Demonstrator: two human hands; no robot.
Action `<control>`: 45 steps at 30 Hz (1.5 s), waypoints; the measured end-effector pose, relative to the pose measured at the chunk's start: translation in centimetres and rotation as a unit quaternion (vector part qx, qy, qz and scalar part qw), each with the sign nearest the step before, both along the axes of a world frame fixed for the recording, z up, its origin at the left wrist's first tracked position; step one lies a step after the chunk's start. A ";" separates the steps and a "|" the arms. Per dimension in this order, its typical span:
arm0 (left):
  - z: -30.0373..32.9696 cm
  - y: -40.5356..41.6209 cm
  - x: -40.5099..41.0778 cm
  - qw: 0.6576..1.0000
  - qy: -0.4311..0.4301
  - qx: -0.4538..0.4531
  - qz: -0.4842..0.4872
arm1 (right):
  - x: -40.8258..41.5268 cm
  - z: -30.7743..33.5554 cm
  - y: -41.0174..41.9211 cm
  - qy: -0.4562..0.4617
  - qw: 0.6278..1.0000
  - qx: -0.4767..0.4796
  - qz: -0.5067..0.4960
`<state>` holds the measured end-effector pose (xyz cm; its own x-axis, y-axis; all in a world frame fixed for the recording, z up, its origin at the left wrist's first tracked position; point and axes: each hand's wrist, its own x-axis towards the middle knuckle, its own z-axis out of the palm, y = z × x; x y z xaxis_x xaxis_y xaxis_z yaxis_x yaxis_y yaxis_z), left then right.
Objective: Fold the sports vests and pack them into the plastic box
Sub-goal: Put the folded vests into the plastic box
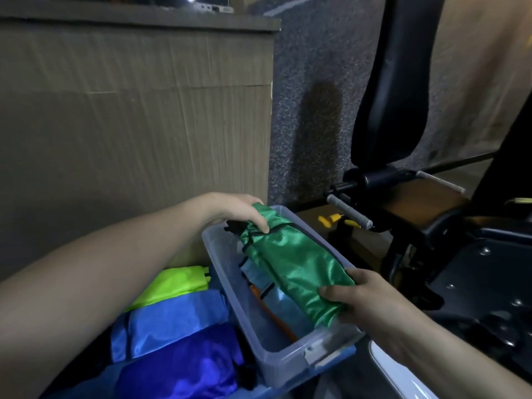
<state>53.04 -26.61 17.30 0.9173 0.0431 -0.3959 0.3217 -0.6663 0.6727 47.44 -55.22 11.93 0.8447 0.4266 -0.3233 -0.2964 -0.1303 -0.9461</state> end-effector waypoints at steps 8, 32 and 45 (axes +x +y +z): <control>-1.7 -0.1 3.4 0.999 0.031 0.005 -0.023 | 2.3 0.8 -0.4 0.003 0.996 -0.063 0.058; -3.0 1.5 0.6 0.994 -0.043 0.050 -0.085 | -2.0 5.3 0.0 -0.145 0.965 -0.183 0.124; -0.2 15.5 -20.2 0.994 -0.106 -0.012 0.036 | -12.8 5.7 10.5 -0.159 0.957 -0.123 0.208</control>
